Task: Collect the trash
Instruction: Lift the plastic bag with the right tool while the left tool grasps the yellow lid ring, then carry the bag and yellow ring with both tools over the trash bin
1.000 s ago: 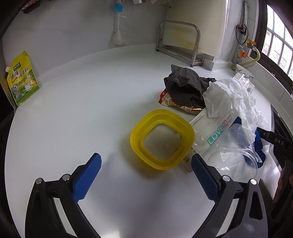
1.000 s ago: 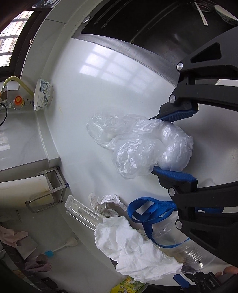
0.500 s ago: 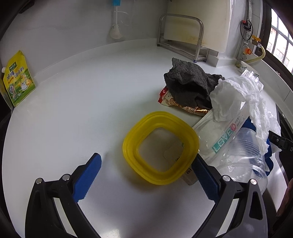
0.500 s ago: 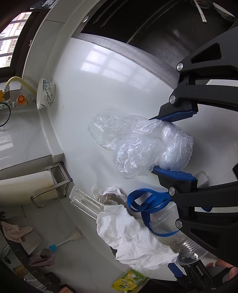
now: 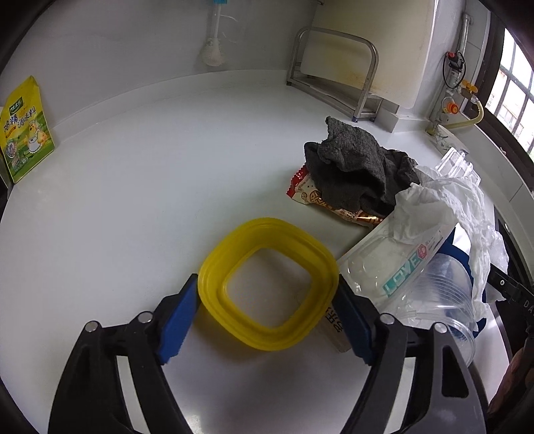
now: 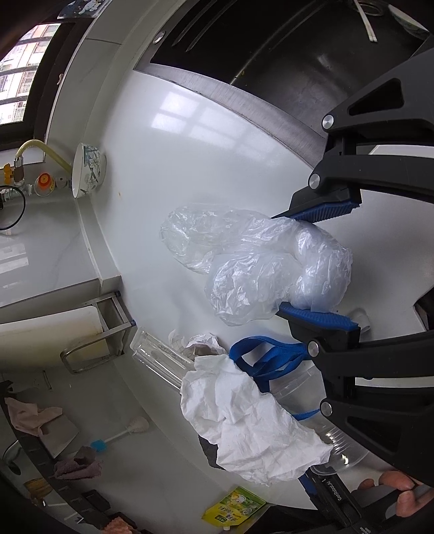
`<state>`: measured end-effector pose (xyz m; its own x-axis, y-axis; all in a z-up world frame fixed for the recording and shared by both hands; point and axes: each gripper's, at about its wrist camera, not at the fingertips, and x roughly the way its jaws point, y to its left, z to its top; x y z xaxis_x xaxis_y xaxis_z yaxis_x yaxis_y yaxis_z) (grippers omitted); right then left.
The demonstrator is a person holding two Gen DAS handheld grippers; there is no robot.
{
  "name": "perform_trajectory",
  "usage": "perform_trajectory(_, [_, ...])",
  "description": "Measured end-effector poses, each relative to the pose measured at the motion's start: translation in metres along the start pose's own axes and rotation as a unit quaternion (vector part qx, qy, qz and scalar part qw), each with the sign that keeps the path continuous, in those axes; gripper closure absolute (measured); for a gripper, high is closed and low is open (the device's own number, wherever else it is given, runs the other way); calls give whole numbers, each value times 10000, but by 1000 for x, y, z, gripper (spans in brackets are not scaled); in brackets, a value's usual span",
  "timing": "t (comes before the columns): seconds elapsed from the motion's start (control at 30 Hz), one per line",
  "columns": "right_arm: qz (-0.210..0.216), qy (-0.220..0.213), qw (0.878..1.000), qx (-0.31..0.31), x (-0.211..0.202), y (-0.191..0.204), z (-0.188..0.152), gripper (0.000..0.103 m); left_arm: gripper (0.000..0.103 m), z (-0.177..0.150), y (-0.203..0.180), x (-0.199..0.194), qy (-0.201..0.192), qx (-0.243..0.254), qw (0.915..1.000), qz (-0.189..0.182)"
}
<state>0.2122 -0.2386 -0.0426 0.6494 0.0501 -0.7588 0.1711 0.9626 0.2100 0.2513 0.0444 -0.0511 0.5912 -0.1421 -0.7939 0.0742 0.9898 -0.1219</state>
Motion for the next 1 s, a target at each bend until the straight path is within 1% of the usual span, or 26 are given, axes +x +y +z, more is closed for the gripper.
perform_trajectory(0.17, [3, 62, 10000, -6, -3, -1, -8, 59, 28, -5, 5, -8, -49, -35, 10000, 28])
perform_trajectory(0.33, [-17, 55, 10000, 11, -12, -3, -17, 59, 28, -11, 11, -27, -226, -23, 9996, 170])
perform_trajectory(0.53, [-63, 13, 10000, 66, -32, -5, -31, 59, 28, -29, 11, -55, -380, 78, 9985, 387])
perform_trajectory(0.77, [-60, -65, 9997, 207, -69, -11, -62, 59, 28, -59, -3, -91, -529, 224, 9972, 484])
perform_trajectory(0.87, [15, -134, 9997, 191, -89, -11, -82, 59, 28, -74, -12, -109, -639, 280, 9966, 448])
perform_trajectory(1.0, [14, -218, 9997, 128, -113, -12, -111, 59, 28, -94, -25, -132, -775, 385, 9954, 411])
